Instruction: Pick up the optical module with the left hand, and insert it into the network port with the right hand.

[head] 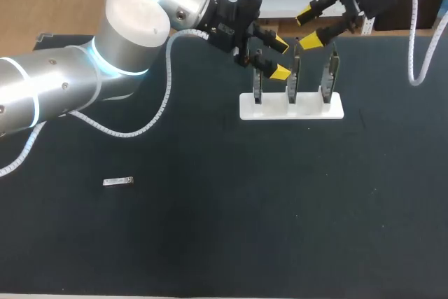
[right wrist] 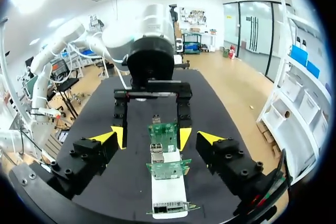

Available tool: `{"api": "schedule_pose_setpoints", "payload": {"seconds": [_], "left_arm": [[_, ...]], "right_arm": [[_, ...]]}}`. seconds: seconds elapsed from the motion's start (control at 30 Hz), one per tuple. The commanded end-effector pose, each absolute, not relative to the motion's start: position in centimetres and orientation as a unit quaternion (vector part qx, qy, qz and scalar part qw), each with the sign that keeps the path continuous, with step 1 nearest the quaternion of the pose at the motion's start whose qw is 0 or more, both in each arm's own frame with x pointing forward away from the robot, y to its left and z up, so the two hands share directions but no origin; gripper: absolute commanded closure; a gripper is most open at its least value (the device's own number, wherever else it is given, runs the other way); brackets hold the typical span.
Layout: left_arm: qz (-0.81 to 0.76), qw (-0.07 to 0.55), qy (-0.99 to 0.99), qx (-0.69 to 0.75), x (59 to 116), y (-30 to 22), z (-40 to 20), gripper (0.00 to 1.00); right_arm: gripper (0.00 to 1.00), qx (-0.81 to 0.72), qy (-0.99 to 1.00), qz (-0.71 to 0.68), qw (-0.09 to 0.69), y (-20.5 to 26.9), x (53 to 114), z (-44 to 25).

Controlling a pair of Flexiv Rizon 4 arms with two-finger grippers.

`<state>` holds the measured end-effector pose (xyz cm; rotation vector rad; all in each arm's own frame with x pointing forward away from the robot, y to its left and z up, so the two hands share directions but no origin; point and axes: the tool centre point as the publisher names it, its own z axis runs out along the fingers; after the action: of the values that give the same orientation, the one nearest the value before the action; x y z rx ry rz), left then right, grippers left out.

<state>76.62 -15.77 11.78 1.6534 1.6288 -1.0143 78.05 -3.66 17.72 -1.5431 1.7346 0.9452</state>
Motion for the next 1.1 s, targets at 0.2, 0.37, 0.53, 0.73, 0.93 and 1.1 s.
{"api": "schedule_pose_setpoints", "payload": {"seconds": [0.2,0.37,0.53,0.73,0.93,1.1], "left_arm": [[-0.382,0.297,0.614,0.624,76.9,-15.8,11.8,0.00],[-0.382,0.297,0.614,0.624,76.9,-15.8,11.8,0.00],[-0.382,0.297,0.614,0.624,76.9,-15.8,11.8,0.00],[-0.382,0.297,0.614,0.624,76.9,-15.8,11.8,0.00],[-0.382,0.297,0.614,0.624,76.9,-15.8,11.8,0.00],[-0.382,0.297,0.614,0.624,76.9,-15.8,11.8,0.00]], "right_arm": [[1.00,-0.607,0.645,0.336,0.321,-4.4,78.5,18.5],[1.00,-0.610,0.643,0.333,0.323,-4.0,78.5,18.5],[1.00,-0.615,0.640,0.333,0.318,-3.5,78.4,18.4],[1.00,-0.618,0.640,0.333,0.313,-3.1,78.4,18.0],[1.00,-0.622,0.641,0.332,0.305,-3.0,78.6,17.7],[1.00,-0.623,0.642,0.333,0.298,-2.9,78.6,17.2]]}}
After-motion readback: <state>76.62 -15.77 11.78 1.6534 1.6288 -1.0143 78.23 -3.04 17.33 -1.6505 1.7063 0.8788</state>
